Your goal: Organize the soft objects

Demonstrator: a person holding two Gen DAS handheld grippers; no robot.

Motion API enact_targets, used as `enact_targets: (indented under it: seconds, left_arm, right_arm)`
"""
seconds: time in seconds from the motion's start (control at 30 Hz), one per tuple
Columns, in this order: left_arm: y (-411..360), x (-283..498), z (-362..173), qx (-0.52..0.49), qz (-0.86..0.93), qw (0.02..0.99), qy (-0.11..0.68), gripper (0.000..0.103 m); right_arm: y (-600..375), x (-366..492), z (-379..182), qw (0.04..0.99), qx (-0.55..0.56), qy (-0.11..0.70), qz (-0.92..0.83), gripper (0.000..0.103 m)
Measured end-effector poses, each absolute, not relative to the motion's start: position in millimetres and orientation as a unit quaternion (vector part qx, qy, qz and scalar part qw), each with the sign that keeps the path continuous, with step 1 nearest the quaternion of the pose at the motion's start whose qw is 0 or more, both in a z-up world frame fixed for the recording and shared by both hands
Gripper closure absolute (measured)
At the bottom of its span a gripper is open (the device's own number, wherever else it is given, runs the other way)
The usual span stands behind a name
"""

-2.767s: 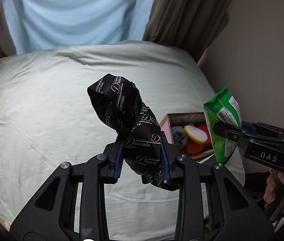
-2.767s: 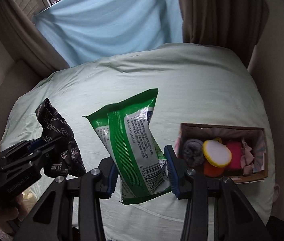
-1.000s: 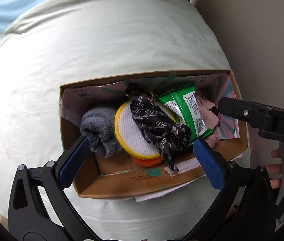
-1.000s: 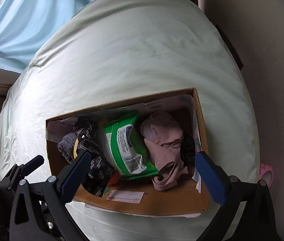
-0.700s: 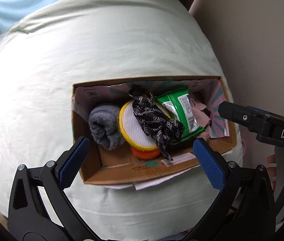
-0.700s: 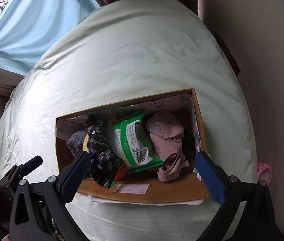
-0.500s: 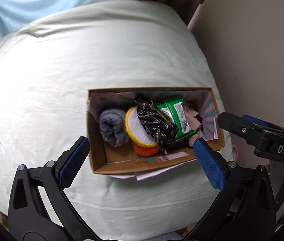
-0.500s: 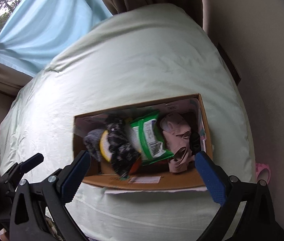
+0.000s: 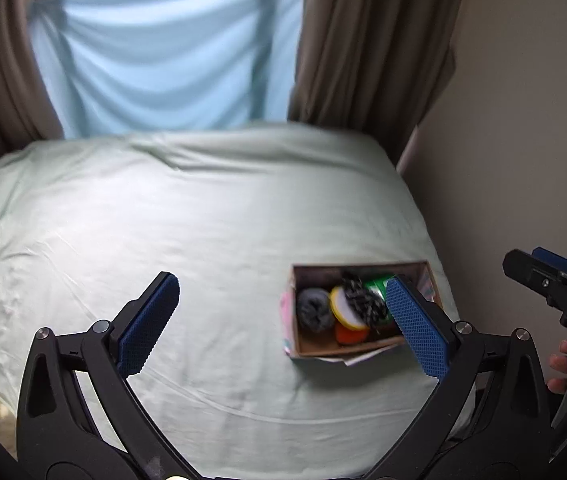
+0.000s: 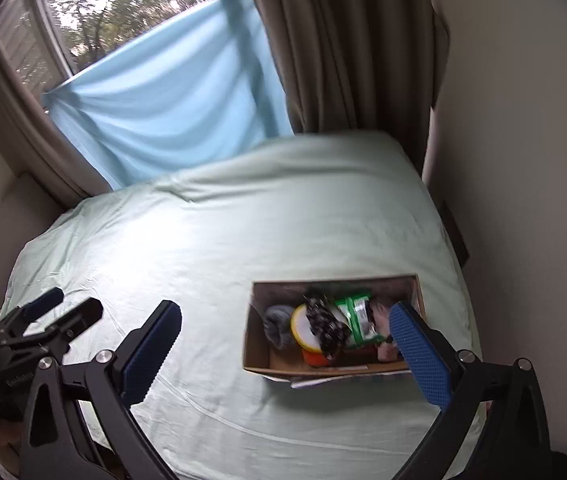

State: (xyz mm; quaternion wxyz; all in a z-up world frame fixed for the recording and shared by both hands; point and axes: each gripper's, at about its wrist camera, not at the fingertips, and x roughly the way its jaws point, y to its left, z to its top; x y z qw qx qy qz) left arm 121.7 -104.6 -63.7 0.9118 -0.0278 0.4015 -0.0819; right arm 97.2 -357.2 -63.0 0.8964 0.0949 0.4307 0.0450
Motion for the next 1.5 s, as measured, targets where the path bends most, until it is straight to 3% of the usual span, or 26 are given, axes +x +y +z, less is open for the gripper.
enact_targets:
  seconds: [0.27, 0.6, 1.5]
  left_arm:
    - [-33, 76, 2, -0.023, -0.056, 0.952, 0.301, 0.000]
    - [-6, 28, 23, -0.005, -0.049, 0.973, 0.227, 0.000]
    - [-10, 11, 25, -0.012, -0.063, 0.975, 0.211, 0.000]
  right_arm:
    - [-289, 61, -2, 0.938, 0.051, 0.340, 0.047, 0.000]
    - [-244, 25, 17, 0.960, 0.019, 0.279, 0.016, 0.000]
    - [-246, 4, 20, 0.966, 0.024, 0.258, -0.019, 0.000]
